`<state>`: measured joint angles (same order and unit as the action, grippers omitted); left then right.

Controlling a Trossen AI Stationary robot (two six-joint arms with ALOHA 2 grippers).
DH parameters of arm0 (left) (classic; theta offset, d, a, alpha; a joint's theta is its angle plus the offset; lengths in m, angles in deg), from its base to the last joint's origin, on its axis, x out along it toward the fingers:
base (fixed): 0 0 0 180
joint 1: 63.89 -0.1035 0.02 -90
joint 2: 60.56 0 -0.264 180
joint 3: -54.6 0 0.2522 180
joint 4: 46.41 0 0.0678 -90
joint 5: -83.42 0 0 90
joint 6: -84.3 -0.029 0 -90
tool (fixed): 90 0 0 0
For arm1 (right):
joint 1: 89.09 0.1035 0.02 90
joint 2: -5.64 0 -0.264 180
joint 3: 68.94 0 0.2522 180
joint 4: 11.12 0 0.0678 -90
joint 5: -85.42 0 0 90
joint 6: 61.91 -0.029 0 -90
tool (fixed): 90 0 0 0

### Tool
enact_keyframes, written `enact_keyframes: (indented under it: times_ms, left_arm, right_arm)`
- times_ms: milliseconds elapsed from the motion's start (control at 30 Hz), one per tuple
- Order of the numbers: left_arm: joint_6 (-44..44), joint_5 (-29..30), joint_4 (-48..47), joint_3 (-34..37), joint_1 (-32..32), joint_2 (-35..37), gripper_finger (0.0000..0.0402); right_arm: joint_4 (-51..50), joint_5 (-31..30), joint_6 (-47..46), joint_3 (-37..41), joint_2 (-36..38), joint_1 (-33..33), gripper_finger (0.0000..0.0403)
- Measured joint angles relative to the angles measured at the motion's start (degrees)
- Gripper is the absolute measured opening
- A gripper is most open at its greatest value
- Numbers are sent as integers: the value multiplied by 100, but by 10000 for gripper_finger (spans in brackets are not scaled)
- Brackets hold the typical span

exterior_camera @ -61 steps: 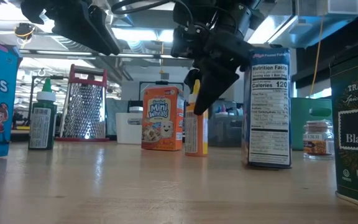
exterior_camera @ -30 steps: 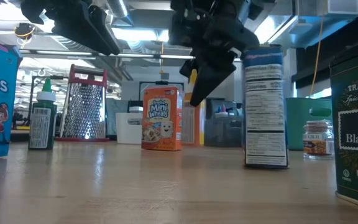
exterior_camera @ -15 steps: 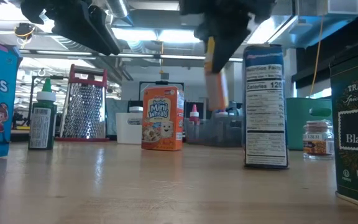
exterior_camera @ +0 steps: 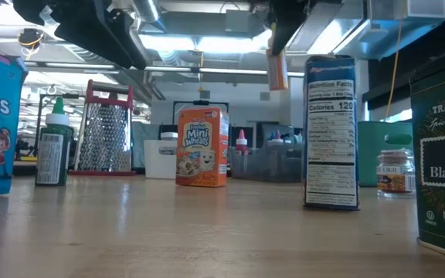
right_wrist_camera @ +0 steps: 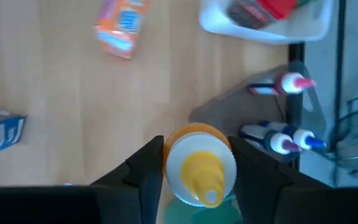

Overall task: Pick & Place Kitchen Items
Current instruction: Put the top yellow food coloring bottle into the black bin

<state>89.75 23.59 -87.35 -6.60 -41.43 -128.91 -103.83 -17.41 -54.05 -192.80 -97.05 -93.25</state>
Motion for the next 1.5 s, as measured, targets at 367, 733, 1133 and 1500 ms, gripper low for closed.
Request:
enact_keyframes:
  times_ms: [367,733,1133,1500]
  left_arm:
    - [0,-212,-4,0,0,0,232]
    - [-5,-285,-3,0,0,0,232]
    - [-24,-138,0,0,0,0,233]
    - [-22,-133,0,0,0,0,232]
  right_arm:
    - [1203,1318,502,1000,174,-1793,160]
    - [2644,1501,505,2609,166,-2654,160]
    - [3315,1503,479,3241,166,-2947,160]
    - [3891,1500,352,3623,166,-3008,166]
